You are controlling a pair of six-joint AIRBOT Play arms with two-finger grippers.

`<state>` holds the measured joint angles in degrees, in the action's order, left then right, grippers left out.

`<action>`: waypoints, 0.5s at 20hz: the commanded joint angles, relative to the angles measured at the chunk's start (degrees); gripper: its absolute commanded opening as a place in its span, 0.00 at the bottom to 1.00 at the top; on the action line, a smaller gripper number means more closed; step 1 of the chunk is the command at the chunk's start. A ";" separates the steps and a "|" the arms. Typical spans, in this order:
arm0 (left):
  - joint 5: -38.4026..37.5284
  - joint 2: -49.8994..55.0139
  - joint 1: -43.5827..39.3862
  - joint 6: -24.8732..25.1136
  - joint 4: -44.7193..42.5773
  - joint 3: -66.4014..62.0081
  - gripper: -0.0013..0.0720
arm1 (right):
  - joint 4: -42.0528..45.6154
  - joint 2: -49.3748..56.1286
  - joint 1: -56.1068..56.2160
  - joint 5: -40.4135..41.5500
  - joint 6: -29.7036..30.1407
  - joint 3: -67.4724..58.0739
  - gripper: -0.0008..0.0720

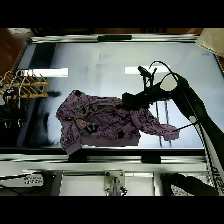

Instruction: Fold the shirts.

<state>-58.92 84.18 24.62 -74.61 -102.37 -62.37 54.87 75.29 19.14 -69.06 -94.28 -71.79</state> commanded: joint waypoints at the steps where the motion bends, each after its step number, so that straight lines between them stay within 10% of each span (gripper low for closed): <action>1: -0.46 -0.09 0.11 0.66 0.33 0.68 0.77 | 0.11 -0.04 -0.02 -0.24 0.00 0.00 0.12; 10: 1.88 -3.82 0.11 1.11 0.39 5.75 0.77 | 0.17 -0.04 -0.02 -0.26 0.00 0.00 0.12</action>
<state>-57.93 81.21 24.71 -73.89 -102.02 -57.39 55.05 75.29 19.14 -69.32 -94.28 -71.79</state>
